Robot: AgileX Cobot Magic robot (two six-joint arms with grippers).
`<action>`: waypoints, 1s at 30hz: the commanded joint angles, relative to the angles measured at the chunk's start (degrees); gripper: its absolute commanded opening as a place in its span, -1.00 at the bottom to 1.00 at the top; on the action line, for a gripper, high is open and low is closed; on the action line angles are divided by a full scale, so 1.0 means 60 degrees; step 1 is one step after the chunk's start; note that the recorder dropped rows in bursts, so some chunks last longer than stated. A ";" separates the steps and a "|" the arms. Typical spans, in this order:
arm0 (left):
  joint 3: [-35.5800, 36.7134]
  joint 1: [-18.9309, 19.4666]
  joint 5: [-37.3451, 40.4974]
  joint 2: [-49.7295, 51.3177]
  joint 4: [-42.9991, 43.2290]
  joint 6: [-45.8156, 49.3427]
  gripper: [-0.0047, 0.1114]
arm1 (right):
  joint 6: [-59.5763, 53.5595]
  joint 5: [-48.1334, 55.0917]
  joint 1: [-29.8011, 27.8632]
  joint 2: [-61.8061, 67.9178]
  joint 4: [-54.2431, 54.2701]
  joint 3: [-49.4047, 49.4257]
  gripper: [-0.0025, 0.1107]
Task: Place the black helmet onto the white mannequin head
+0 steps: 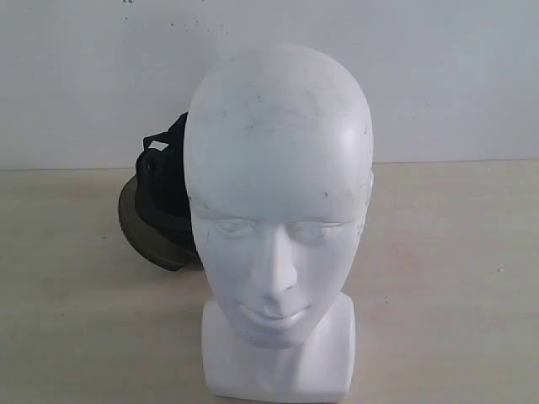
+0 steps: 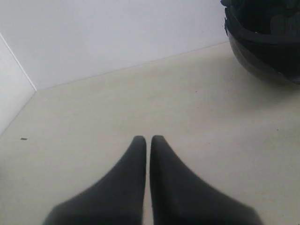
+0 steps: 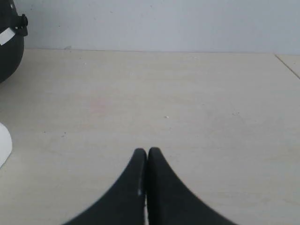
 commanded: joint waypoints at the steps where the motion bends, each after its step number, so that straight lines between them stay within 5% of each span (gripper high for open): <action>1: 0.0031 -0.0046 -0.0093 -0.0032 -0.0018 0.0024 -0.84 | -0.0006 -0.0032 -0.0006 -0.0043 -0.0084 -0.0006 -0.96; 21: 0.0031 -0.0046 -0.1242 -0.0032 -0.0199 -0.0185 -0.84 | -0.0006 -0.0032 -0.0006 -0.0043 -0.0084 -0.0006 -0.96; 23: 0.0031 -0.0046 -0.1811 -0.0032 -0.0752 -0.0894 -0.84 | -0.0006 -0.0032 -0.0006 -0.0043 -0.0084 -0.0006 -0.96; 28: -0.0084 -0.0046 -0.6319 -0.0032 -0.2086 -0.3018 -0.84 | -0.0006 -0.0032 -0.0006 -0.0043 -0.0084 -0.0006 -0.96; 30: -0.1047 -0.0046 -0.5750 -0.0032 -0.1630 -0.3018 -0.84 | -0.0006 -0.0032 -0.0006 -0.0043 -0.0084 -0.0006 -0.96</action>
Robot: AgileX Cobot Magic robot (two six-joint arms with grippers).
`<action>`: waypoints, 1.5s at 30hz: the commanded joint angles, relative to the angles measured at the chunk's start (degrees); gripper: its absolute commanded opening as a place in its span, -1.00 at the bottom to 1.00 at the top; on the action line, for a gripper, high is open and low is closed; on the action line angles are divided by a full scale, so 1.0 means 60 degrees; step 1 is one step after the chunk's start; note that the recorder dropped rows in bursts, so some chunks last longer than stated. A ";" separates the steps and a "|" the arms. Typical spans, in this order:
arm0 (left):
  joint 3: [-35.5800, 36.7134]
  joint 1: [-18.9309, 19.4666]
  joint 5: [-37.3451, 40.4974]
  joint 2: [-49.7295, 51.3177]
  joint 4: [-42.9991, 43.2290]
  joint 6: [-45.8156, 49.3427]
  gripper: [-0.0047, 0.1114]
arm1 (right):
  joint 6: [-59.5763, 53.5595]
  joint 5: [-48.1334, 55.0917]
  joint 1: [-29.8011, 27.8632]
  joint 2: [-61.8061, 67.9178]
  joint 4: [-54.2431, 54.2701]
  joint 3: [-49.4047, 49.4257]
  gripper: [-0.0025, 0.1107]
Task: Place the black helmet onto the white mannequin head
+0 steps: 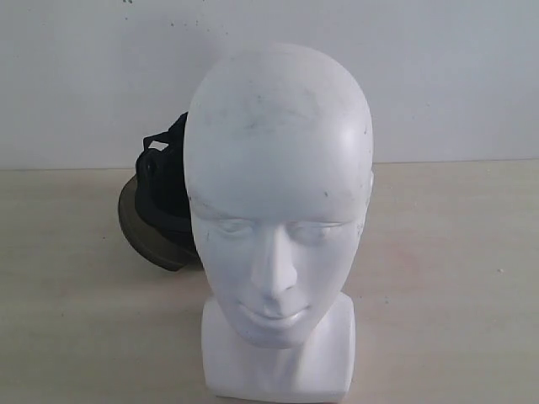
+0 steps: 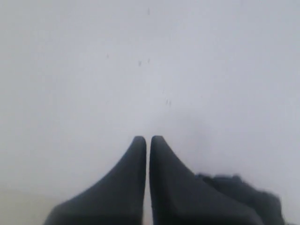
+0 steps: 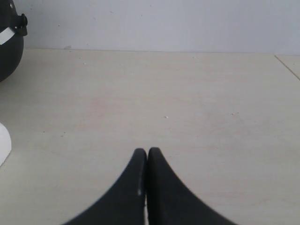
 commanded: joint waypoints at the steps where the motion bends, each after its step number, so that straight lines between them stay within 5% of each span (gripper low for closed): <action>1: -0.1394 -0.0046 -0.0078 -0.0032 0.0535 -0.0357 -0.84 | -0.0006 -0.0032 -0.0006 -0.0043 -0.0047 -0.0006 -0.96; 4: -0.3691 -0.0046 0.3332 0.0522 0.1090 -0.0271 -0.84 | -0.0006 -0.0032 -0.0006 -0.0043 -0.0047 -0.0006 -0.96; 7: -0.4573 -0.0046 0.4624 0.0984 0.0773 -0.0320 -0.84 | -0.0006 -0.0032 -0.0006 -0.0043 -0.0047 -0.0006 -0.96; 17: -0.4615 -0.0046 0.2866 0.0984 0.0841 -0.0320 -0.84 | -0.0006 -0.0032 -0.0006 -0.0043 -0.0047 -0.0006 -0.96; 37: -0.4615 -0.0046 0.2632 0.0989 0.0596 0.0373 -0.84 | -0.0006 -0.0032 -0.0006 -0.0043 -0.0047 -0.0006 -0.96; 45: -0.5244 -0.0046 0.2079 0.3747 0.0578 0.0086 -0.84 | -0.0006 -0.0032 -0.0006 -0.0043 -0.0047 -0.0006 -0.96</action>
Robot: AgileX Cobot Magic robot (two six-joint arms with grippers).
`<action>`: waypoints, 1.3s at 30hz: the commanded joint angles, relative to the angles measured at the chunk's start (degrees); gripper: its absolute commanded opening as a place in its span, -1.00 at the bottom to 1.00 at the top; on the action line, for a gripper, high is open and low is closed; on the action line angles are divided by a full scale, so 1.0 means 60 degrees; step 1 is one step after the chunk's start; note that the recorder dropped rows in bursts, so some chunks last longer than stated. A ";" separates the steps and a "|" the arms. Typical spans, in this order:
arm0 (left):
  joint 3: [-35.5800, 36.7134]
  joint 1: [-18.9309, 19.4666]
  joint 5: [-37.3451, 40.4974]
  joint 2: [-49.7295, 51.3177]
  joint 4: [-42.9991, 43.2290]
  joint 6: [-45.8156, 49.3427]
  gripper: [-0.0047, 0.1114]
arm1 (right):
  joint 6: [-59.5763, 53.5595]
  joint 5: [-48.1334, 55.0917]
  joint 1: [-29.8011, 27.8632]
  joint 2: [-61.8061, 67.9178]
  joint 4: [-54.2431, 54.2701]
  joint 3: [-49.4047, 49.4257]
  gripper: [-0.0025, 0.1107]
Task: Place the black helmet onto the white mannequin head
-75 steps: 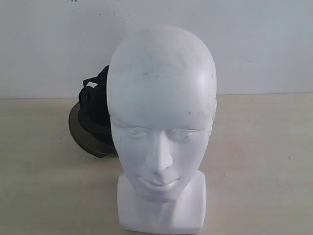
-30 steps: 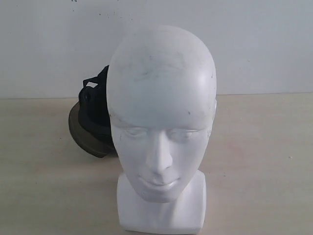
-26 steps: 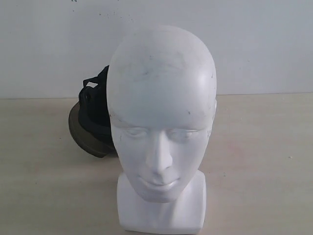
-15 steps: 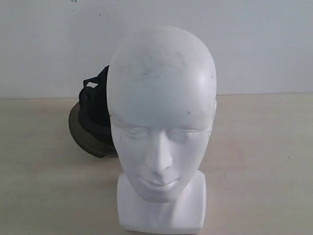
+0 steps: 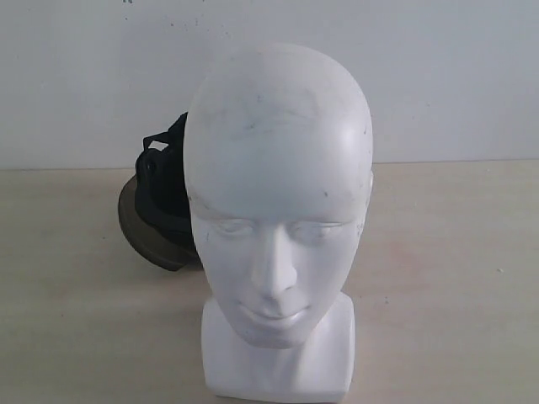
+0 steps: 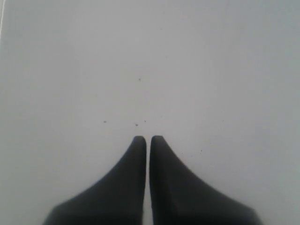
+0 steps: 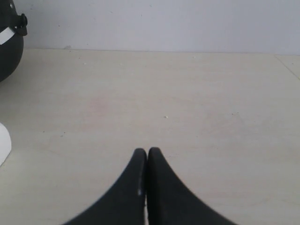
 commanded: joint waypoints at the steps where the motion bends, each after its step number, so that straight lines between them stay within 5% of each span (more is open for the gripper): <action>1: -0.0884 -0.0046 -0.0042 0.2364 -0.0036 -0.0590 -0.84 | -0.0006 -0.0032 -0.0006 -0.0043 -0.0047 -0.0006 -0.96; 8: -0.5098 -0.0985 0.3122 0.7452 -0.0158 0.0246 -0.84 | -0.0006 -0.0032 -0.0006 -0.0043 -0.0047 -0.0006 -0.96; 13: -0.7883 -0.1813 0.5310 1.0617 -0.2231 0.3501 -0.84 | -0.0006 -0.0032 -0.0006 -0.0043 -0.0047 -0.0006 -0.96; 18: -1.0151 -0.1858 0.6977 1.3219 -0.4119 0.4714 -0.84 | -0.0006 -0.0032 -0.0006 -0.0043 -0.0047 -0.0006 -0.96; 26: -1.1455 -0.1858 0.7175 1.5876 -0.4037 0.5101 -0.80 | -0.0006 -0.0032 -0.0006 -0.0043 -0.0047 -0.0006 -0.96; 35: -1.1592 -0.1858 0.6504 1.7501 -0.4037 0.4450 0.10 | -0.0006 -0.0032 -0.0006 -0.0043 -0.0047 -0.0006 -0.96; 39: -1.1592 -0.1823 0.6088 1.7869 -0.3628 0.4283 0.15 | -0.0006 -0.0032 -0.0006 -0.0043 -0.0047 -0.0006 -0.96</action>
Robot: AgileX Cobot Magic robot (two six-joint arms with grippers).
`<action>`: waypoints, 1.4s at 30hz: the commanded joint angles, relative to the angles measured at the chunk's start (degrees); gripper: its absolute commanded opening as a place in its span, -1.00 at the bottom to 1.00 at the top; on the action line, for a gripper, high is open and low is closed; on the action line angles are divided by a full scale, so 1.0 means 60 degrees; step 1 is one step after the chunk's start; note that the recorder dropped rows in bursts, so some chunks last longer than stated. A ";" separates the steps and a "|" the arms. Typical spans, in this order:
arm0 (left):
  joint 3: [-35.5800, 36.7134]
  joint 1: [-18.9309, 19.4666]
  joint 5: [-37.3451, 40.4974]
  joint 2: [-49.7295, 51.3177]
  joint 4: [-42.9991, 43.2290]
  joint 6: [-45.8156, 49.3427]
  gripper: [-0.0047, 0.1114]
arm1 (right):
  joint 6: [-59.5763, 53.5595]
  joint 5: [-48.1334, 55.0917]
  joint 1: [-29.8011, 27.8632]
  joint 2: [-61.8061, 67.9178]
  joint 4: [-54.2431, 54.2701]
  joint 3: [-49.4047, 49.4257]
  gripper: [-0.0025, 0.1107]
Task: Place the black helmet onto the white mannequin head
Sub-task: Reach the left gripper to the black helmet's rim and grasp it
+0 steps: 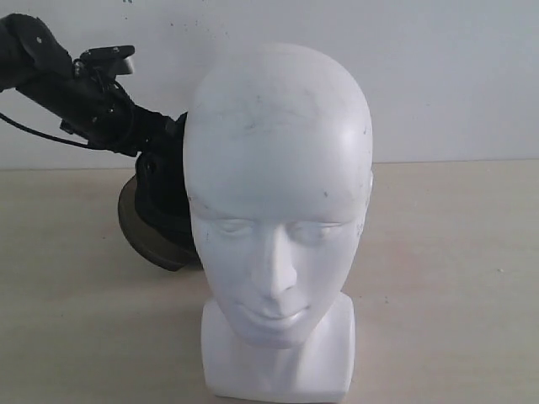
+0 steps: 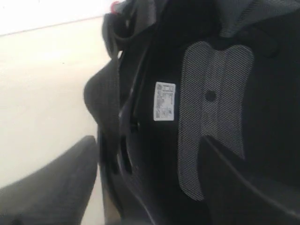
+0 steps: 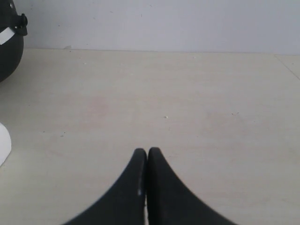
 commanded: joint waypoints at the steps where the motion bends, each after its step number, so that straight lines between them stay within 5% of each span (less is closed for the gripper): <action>1: -0.0084 -0.0003 -0.0544 0.0324 0.0542 -0.0287 0.15 | -0.0006 -0.0032 -0.0006 -0.0043 -0.0047 -0.0006 -0.96; 7: -0.0084 -0.0003 -0.0290 0.1009 0.0854 -0.0287 0.07 | -0.0006 -0.0032 -0.0006 -0.0043 -0.0047 -0.0006 -0.96; 12: -0.0084 -0.0003 0.0296 0.0928 0.1266 -0.0218 -0.84 | -0.0006 -0.0032 -0.0006 -0.0043 -0.0047 -0.0006 -0.96; 28: 0.0342 0.1306 0.4159 -0.2466 0.2207 -0.0858 -0.84 | -0.0006 -0.0032 -0.0006 -0.0043 -0.0047 -0.0006 -0.96; 42: 0.6760 0.1440 0.2293 -0.7441 0.3038 -0.2572 -0.84 | -0.0006 -0.0032 -0.0006 -0.0043 -0.0047 -0.0006 -0.96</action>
